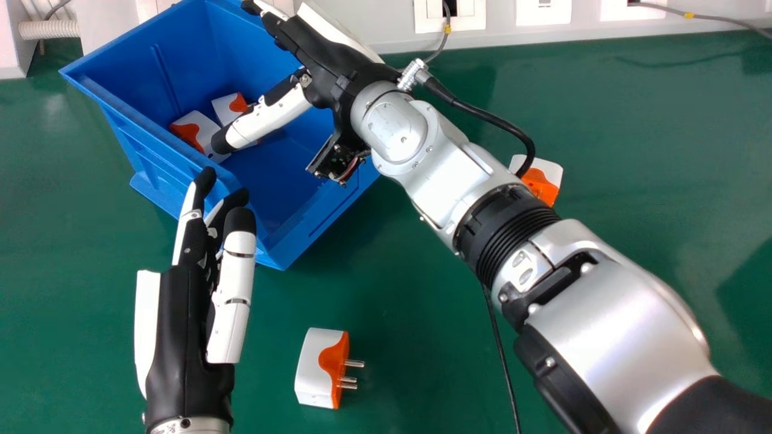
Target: Pick all objects and put in blue box
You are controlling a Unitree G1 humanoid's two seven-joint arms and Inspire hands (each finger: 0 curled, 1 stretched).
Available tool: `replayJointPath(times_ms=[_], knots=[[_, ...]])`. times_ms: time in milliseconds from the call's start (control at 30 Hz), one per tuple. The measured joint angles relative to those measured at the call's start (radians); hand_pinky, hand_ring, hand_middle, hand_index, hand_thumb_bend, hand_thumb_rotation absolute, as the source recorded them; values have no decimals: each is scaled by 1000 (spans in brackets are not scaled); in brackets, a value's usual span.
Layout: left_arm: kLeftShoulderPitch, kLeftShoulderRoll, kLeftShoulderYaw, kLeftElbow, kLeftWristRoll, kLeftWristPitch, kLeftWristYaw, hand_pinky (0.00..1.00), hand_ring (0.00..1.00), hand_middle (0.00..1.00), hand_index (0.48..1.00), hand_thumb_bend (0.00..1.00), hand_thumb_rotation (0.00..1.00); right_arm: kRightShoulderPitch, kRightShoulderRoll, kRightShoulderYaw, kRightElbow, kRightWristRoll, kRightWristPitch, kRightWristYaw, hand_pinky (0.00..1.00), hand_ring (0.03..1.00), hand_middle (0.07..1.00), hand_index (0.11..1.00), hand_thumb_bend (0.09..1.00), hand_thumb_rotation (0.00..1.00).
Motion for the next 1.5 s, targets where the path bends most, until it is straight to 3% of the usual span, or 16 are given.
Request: replayJointPath(times_ms=[200, 400, 667, 767, 900, 1000, 1133, 1233, 1300, 1367, 1500], knots=[[-15, 15, 37, 37, -22, -12, -9, 834, 898, 879, 947, 479, 934, 24, -9, -1, -68, -4, -21, -7, 783, 949, 997, 940, 736, 136], [-60, 32, 75, 82, -37, -28, -18, 833, 896, 879, 947, 482, 932, 97, -25, -14, -188, -1, -7, -25, 737, 928, 984, 926, 732, 151], [-73, 41, 103, 111, -42, -54, -20, 832, 895, 880, 947, 481, 930, 338, -96, -17, -525, -17, 62, -35, 761, 927, 967, 917, 724, 163], [-72, 45, 108, 116, -46, -69, -25, 832, 895, 880, 947, 481, 929, 410, -118, -17, -641, -17, 110, -26, 768, 931, 970, 925, 711, 148], [-62, 54, 117, 117, -63, -94, -39, 832, 895, 880, 946, 475, 929, 512, -146, -18, -801, -17, 147, -12, 768, 933, 973, 929, 706, 148], [-39, 59, 120, 116, -68, -111, -48, 837, 899, 880, 947, 463, 927, 588, -162, -20, -914, -16, 174, 2, 765, 934, 975, 933, 704, 164], [-9, 68, 141, 116, -79, -132, -62, 842, 902, 880, 948, 452, 927, 689, -190, -24, -1086, -16, 235, 19, 773, 933, 974, 937, 693, 152], [3, 75, 153, 116, -83, -149, -72, 847, 903, 882, 952, 443, 929, 751, -215, -30, -1192, -19, 258, 21, 802, 934, 970, 939, 682, 120], [10, 82, 158, 116, -91, -155, -84, 848, 903, 883, 955, 446, 929, 800, -239, -38, -1260, -40, 263, 19, 807, 934, 968, 937, 680, 128], [22, 89, 165, 116, -99, -157, -87, 849, 903, 884, 956, 450, 928, 840, -261, -41, -1306, -54, 268, 18, 810, 933, 967, 936, 678, 139], [39, 95, 176, 108, -101, -161, -96, 850, 902, 886, 957, 460, 926, 947, -313, -44, -1404, -115, 244, 0, 809, 932, 965, 933, 679, 172]])
